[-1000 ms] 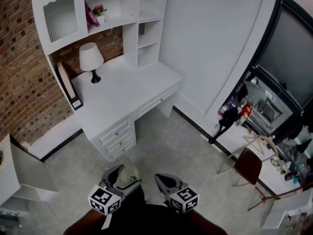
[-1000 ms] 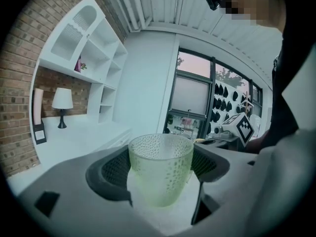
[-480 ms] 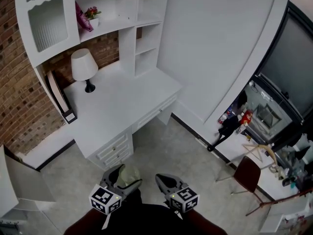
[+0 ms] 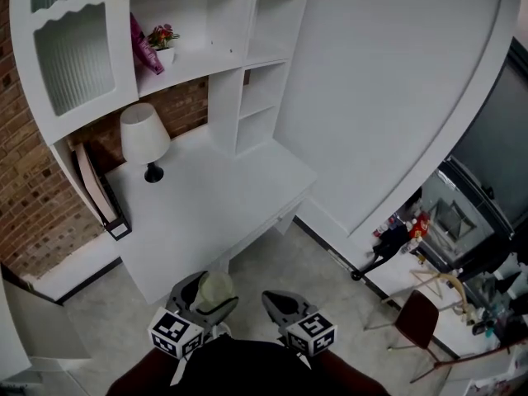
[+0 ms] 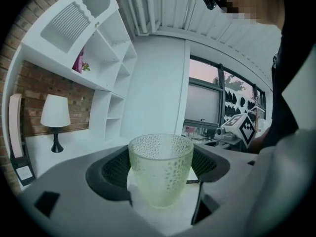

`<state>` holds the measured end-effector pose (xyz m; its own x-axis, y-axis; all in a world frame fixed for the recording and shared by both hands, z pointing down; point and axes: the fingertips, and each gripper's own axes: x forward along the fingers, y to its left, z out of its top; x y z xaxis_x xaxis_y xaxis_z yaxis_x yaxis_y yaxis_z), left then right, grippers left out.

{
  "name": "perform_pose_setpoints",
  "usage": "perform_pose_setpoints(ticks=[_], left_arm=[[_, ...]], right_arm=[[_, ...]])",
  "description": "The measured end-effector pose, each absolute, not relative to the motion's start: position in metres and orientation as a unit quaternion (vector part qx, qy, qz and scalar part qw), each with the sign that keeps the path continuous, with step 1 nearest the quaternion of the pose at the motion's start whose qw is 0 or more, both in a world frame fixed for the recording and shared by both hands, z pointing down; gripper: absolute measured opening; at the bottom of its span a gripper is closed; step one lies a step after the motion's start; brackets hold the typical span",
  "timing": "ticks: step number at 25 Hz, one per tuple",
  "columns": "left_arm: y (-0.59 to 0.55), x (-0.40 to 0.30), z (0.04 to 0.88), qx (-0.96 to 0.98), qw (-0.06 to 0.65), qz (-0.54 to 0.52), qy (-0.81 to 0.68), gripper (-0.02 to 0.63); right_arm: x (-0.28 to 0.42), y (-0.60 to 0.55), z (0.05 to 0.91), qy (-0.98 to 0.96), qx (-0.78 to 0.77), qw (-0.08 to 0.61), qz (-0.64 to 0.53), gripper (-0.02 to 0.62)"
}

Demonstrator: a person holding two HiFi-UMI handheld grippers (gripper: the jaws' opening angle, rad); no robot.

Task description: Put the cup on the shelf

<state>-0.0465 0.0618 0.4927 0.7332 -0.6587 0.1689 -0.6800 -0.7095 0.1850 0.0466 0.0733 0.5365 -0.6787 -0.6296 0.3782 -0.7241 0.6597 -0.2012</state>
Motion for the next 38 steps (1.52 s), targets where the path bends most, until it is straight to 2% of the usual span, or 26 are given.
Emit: perform_pose_setpoints(ticks=[11,22,29,38], left_arm=[[-0.037,-0.087,0.495,0.92,0.106,0.046,-0.374,0.376],[-0.075,-0.118,0.516,0.903,0.129,0.051,-0.406,0.377],[-0.106,-0.118,0.516,0.891,0.14,0.045,-0.43,0.377],[-0.178,-0.1,0.518,0.863,0.145,0.037,-0.482,0.377]], right_arm=[[0.004,-0.03,0.538,-0.907,0.363,0.135,0.165,0.005],[-0.022,-0.08,0.554,-0.914,0.337,0.144,0.172,0.005],[-0.023,-0.118,0.558,-0.923,0.31,0.166,0.154,0.005],[-0.016,-0.21,0.55,-0.945,0.254,0.157,0.136,0.005]])
